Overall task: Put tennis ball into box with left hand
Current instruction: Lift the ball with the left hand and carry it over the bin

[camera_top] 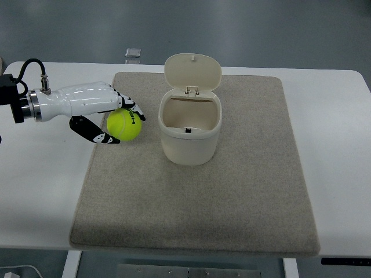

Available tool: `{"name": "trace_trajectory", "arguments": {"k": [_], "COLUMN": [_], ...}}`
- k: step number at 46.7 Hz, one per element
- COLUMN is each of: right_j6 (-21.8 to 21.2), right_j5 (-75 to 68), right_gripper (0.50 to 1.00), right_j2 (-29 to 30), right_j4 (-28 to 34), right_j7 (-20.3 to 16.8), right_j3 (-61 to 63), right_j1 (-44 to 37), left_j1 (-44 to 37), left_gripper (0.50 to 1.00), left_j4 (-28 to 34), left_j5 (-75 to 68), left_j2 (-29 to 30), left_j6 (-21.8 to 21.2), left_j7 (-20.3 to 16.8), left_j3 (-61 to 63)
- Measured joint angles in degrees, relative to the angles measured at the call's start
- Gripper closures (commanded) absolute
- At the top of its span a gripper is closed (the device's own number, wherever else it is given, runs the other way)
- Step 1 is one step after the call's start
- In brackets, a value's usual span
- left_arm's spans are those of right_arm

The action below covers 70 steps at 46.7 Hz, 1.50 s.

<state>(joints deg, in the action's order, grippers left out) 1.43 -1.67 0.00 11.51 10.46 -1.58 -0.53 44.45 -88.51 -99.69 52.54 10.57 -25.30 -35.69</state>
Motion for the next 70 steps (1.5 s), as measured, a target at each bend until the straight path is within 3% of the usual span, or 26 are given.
{"name": "trace_trajectory", "arguments": {"k": [23, 70], "right_j6": [0.04, 0.04], "right_j5": [0.0, 0.0], "right_gripper": [0.562, 0.562], "right_j2": [0.0, 0.0], "right_j4": [0.0, 0.0], "right_j7": [0.0, 0.0], "right_j3": [0.0, 0.0], "right_j1": [0.0, 0.0], "left_j1": [6.49, 17.97], "left_gripper": [1.0, 1.0], "left_j4": [-1.54, 4.19], "left_j5": [-0.15, -12.76], "left_j2": [0.44, -15.16], "left_j6": [0.09, 0.6], "left_j7": [-1.42, -0.7], "left_j3": [-0.47, 5.98]}}
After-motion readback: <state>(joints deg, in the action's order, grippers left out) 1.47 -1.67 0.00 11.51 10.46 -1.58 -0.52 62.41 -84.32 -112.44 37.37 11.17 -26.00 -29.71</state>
